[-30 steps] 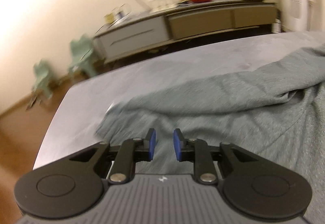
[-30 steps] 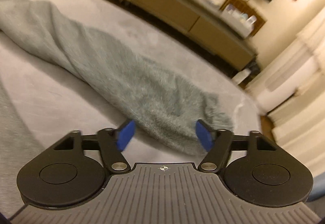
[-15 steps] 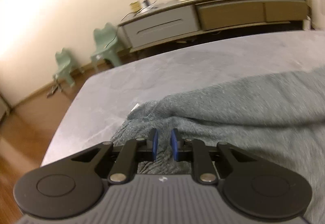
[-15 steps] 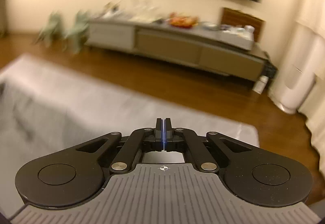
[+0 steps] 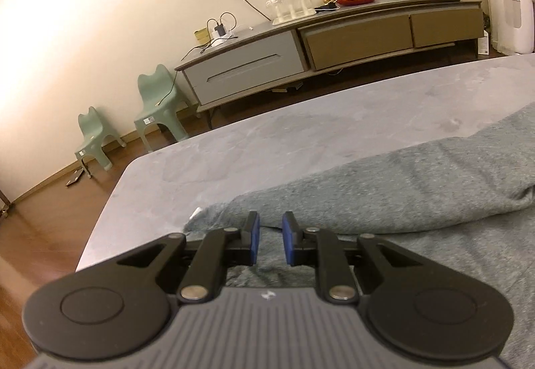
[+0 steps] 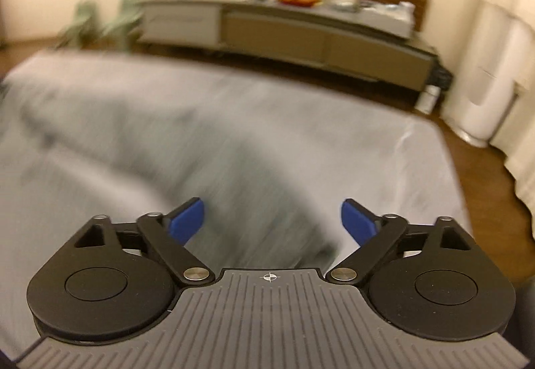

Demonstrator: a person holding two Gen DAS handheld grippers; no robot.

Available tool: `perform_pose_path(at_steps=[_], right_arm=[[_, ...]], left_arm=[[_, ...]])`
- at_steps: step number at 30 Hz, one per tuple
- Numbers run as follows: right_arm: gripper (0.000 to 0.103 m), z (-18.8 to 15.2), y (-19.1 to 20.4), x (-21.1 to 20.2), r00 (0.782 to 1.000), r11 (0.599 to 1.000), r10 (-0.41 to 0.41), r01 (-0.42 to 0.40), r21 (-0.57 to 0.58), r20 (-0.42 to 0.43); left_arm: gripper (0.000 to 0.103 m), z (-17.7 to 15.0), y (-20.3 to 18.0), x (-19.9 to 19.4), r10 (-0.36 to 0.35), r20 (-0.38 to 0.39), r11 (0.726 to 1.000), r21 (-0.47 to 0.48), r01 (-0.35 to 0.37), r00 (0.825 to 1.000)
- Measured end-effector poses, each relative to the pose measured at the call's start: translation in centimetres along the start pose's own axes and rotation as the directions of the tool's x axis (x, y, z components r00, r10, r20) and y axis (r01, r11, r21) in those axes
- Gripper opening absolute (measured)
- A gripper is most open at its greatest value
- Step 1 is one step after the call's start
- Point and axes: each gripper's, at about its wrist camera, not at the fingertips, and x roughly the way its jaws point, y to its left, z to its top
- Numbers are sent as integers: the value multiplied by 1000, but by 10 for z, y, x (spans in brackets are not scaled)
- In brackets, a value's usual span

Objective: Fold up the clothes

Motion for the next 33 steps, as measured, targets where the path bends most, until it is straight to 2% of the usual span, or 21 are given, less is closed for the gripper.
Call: perform_pose_path(at_steps=[1, 2, 3, 4, 5, 7, 8, 9, 10, 11, 13, 14, 15, 16, 18, 19, 20, 23, 27, 29, 33], right_arm=[[92, -11, 15, 4, 1000, 999, 14, -14, -37, -15], [86, -17, 21, 12, 1000, 997, 11, -13, -75, -24], [75, -21, 23, 19, 999, 993, -11, 6, -118, -39], [27, -20, 26, 26, 995, 989, -44, 31, -146, -87], [6, -11, 21, 32, 986, 988, -88, 68, -140, -143], [5, 20, -2, 8, 992, 995, -71, 63, -82, -101], [5, 38, -15, -8, 998, 999, -38, 37, -29, -53], [5, 61, -36, -30, 999, 998, -2, -1, 69, 34], [5, 87, -72, -43, 991, 976, 40, -66, 206, 125], [5, 101, -97, -41, 988, 953, 36, -80, 292, 153], [6, 126, -156, -12, 992, 876, -82, 26, 481, 96], [19, 130, -182, 17, 987, 799, -160, 135, 586, -11], [30, 127, -191, 40, 973, 751, -200, 228, 620, -115], [33, 124, -199, 62, 949, 701, -230, 315, 640, -215], [36, 112, -186, 85, 951, 731, -205, 307, 610, -233], [50, 103, -171, 88, 950, 746, -226, 311, 589, -215], [56, 94, -156, 91, 949, 761, -246, 315, 567, -196], [56, 73, -115, 99, 949, 843, -265, 315, 436, -172], [57, 67, -117, 110, 937, 848, -280, 342, 404, -207], [57, 64, -118, 116, 931, 851, -287, 356, 387, -224], [55, 59, -119, 128, 918, 855, -303, 381, 352, -257]], left_arm=[[17, 0, -3, -1, -3, 2, 1000, 5, 3, 1000], [17, -1, -5, -3, -2, 6, 1000, 14, 2, 1000], [17, -1, -6, -5, 0, 10, 1000, 24, 0, 1000], [17, -2, -8, -7, 1, 15, 999, 34, -1, 1000], [17, -3, -9, -9, 3, 22, 999, 45, -4, 1000], [17, -3, -5, -8, 13, 26, 999, 44, -15, 1000], [17, -2, -2, -4, 22, 24, 999, 35, -23, 999], [17, -1, 1, 0, 30, 20, 999, 26, -31, 999], [17, -1, 2, 7, 39, 9, 999, 17, -39, 999], [17, -2, 2, 12, 45, -7, 999, 14, -45, 999], [17, -6, -1, 21, 60, -30, 998, 33, -59, 998], [17, -8, -3, 23, 69, -38, 996, 51, -67, 997], [17, -9, -4, 24, 73, -39, 996, 62, -71, 997], [17, -10, -4, 24, 76, -40, 995, 70, -73, 996], [17, -9, -3, 23, 70, -35, 996, 58, -68, 997], [17, -9, -4, 20, 61, -29, 996, 60, -60, 998], [17, -9, -6, 18, 53, -23, 997, 62, -51, 998], [17, -6, -15, 13, 8, 5, 997, 75, -9, 1000], [17, -1, -32, 14, -66, 36, 993, 99, 62, 997], [14, -1, -41, 34, -48, -30, 992, 118, 51, 998], [12, 9, -32, 63, 90, -91, 987, 142, -77, 992]])
